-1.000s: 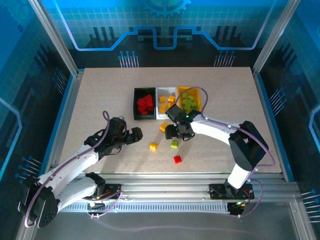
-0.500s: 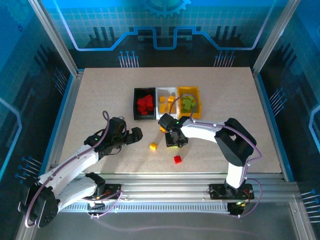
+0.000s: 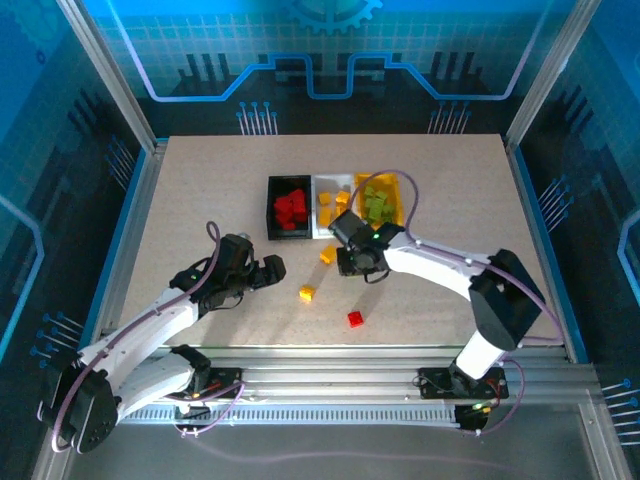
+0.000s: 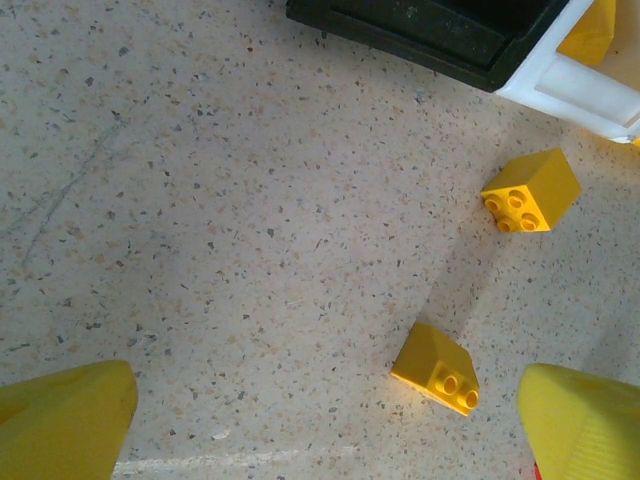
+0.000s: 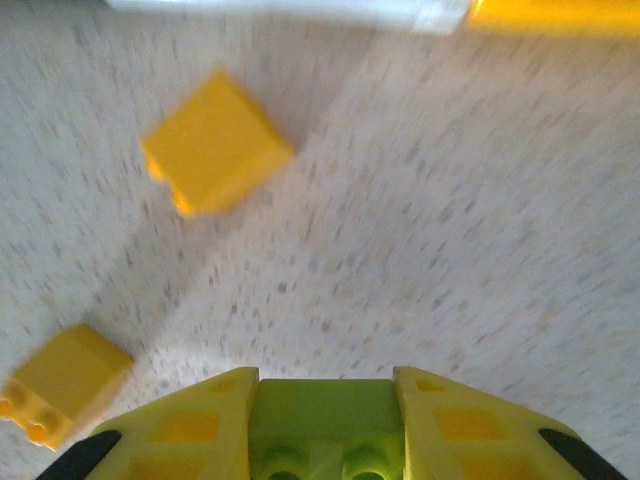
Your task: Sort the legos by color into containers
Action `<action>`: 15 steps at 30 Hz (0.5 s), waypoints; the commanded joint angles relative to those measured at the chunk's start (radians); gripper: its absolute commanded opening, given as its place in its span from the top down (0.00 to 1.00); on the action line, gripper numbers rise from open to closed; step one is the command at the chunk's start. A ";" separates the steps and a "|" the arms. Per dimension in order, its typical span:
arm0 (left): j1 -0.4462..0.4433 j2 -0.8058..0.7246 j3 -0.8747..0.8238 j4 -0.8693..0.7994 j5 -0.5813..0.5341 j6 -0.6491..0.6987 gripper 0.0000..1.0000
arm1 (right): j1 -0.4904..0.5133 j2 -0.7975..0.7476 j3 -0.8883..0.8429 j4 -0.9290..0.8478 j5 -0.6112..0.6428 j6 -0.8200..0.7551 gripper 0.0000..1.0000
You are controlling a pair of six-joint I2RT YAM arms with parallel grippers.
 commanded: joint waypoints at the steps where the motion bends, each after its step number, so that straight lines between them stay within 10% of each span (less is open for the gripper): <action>1: 0.009 0.006 0.016 0.003 0.029 0.019 0.01 | -0.096 -0.042 0.074 0.001 0.035 -0.067 0.71; 15: 0.011 0.080 0.041 0.015 0.073 0.051 0.01 | -0.350 0.434 0.650 -0.171 0.099 -0.130 0.70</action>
